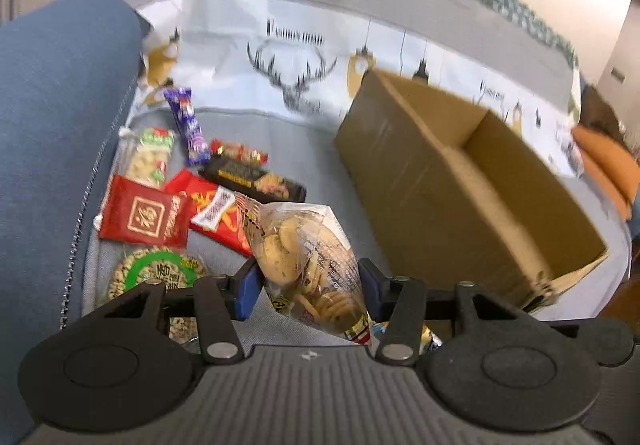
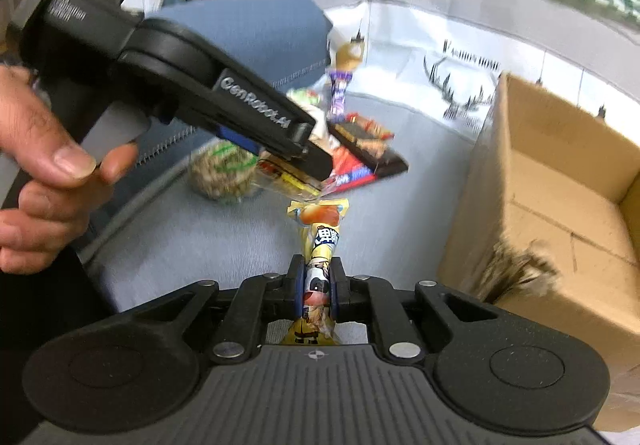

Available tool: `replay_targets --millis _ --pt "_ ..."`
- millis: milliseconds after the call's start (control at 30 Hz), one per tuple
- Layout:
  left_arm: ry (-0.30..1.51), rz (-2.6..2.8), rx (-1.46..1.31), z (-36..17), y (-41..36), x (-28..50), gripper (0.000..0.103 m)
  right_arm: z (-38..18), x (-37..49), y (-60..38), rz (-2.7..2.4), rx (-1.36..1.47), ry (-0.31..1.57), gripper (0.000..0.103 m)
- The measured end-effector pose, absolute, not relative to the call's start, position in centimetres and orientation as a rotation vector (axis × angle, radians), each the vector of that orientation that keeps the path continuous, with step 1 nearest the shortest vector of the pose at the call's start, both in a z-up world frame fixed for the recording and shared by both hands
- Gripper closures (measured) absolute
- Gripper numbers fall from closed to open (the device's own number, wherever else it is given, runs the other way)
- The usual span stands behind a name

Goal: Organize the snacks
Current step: 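Carry the yellow candy bar and cookie bag over the cardboard box with both grippers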

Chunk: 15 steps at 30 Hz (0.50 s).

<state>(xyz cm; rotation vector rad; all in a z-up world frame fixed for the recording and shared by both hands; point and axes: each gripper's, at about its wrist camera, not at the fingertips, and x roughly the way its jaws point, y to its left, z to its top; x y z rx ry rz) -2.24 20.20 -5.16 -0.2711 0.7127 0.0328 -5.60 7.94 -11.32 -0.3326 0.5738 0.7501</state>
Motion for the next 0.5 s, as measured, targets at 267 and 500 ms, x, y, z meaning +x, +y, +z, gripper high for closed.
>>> replay_targets --millis 267,500 --pt "0.615 0.024 -0.302 -3.2 19.5 -4.8 0.047 -7.9 -6.5 4.9 0.733 -0.229 0.494 0.091" --pt "0.604 0.003 -0.297 -3.2 19.4 -5.0 0.047 -3.3 -4.5 0.7 0.694 -0.094 0.375 0.091"
